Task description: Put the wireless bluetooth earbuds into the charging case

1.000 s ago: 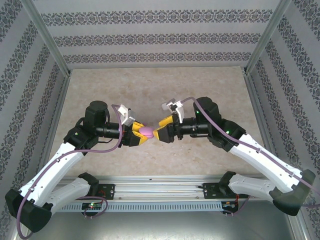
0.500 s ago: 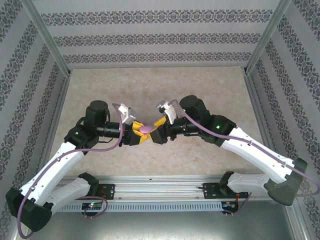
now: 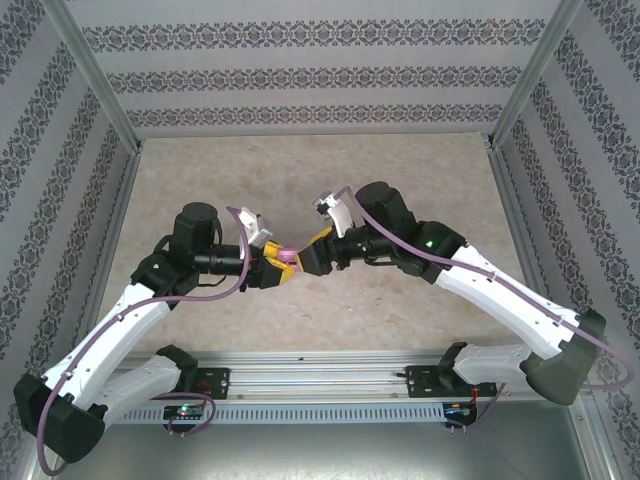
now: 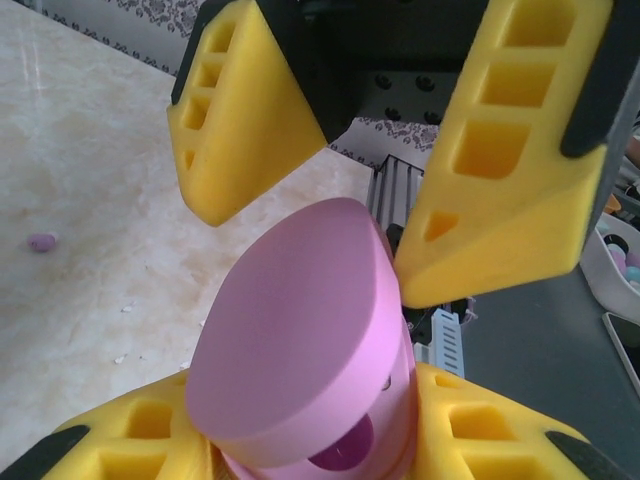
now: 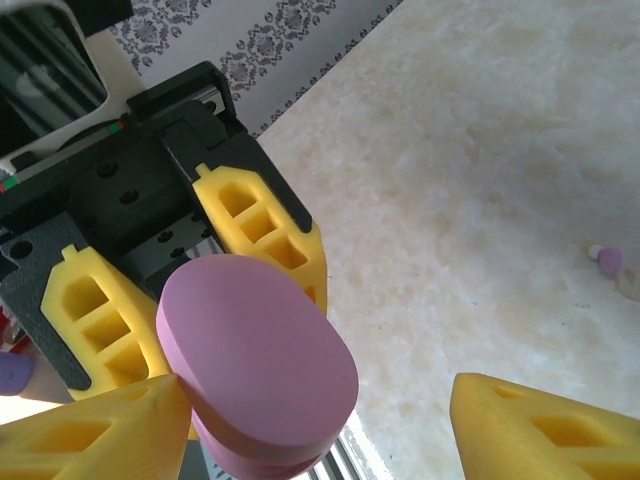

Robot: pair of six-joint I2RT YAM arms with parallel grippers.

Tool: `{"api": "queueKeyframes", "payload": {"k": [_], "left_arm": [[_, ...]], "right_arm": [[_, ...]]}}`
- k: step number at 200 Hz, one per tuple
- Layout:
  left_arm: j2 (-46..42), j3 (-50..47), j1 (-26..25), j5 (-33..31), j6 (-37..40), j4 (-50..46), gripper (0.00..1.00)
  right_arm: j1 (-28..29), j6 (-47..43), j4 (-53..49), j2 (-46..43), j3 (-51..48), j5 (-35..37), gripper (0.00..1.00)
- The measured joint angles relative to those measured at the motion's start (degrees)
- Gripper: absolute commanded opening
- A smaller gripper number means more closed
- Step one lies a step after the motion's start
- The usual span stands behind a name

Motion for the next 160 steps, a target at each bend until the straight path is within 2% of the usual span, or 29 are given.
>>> {"api": "queueKeyframes", "payload": {"k": [51, 123, 160], "left_arm": [[0.0, -0.3, -0.1, 1.4, -0.1, 0.4, 0.0], [0.2, -1.2, 0.0, 1.2, -0.2, 1.0, 0.0], [0.5, -2.7, 0.0, 1.9, -0.3, 4.2, 0.0]], "right_arm": [[-3.7, 3.7, 1.9, 0.9, 0.0, 1.7, 0.68], [-3.7, 6.0, 2.4, 1.1, -0.8, 0.3, 0.7], [-4.3, 6.7, 3.0, 0.7, -1.2, -1.1, 0.71]]}}
